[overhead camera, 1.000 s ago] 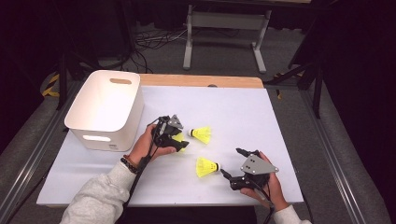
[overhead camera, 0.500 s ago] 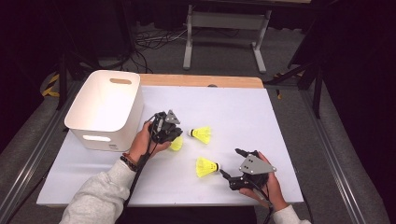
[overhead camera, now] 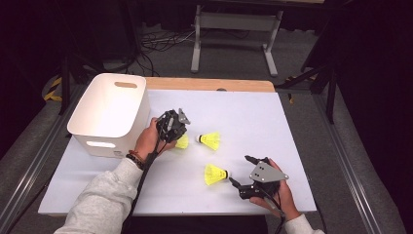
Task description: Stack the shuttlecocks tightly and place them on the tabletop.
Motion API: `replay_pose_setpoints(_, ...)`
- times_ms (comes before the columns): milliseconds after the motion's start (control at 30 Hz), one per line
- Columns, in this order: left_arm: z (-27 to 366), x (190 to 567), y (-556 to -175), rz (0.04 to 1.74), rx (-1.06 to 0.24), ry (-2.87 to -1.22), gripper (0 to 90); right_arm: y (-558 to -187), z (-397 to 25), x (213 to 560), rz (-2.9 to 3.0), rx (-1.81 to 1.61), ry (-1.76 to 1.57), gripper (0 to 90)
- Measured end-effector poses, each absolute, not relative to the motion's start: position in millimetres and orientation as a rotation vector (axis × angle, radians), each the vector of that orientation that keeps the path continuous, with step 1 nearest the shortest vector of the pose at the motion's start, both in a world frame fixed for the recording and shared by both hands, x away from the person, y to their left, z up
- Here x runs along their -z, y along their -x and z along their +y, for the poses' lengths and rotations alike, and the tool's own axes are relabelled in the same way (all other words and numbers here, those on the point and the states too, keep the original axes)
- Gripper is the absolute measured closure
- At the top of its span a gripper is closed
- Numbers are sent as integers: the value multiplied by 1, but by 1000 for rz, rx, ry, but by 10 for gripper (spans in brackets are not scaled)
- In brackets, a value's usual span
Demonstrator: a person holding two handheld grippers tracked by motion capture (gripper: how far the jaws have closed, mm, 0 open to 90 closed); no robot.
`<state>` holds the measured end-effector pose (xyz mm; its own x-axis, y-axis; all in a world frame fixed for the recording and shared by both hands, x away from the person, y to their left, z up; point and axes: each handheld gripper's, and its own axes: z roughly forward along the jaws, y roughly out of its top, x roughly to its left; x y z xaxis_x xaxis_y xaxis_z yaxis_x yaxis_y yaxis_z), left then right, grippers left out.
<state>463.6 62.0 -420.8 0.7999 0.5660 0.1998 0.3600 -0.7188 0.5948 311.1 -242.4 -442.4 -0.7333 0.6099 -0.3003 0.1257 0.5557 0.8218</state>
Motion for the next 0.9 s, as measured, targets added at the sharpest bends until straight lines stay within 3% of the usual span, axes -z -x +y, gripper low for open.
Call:
replay_pose_setpoints(200, 58, 426, -468, 654, -588, -2494, 887, -311, -242, 442, 2221, -1111, -588, 135)
replay_pose_setpoints(267, 56, 430, -470, 629, -501, -2509, 884, -311, -241, 443, 2227, -1107, -583, 135)
replay_pose_setpoints(467, 55, 434, -472, 658, -460, -2473, 863, -311, -242, 442, 2227, -1109, -578, 135)
replay_pose_setpoints(700, 58, 437, -480, 681, -424, -2441, 778, -311, -241, 443, 2235, -1112, -575, 133)
replay_pose_setpoints(900, 59, 436, -480, 719, -418, -2407, 645, -311, -242, 443, 2229, -1106, -580, 133)
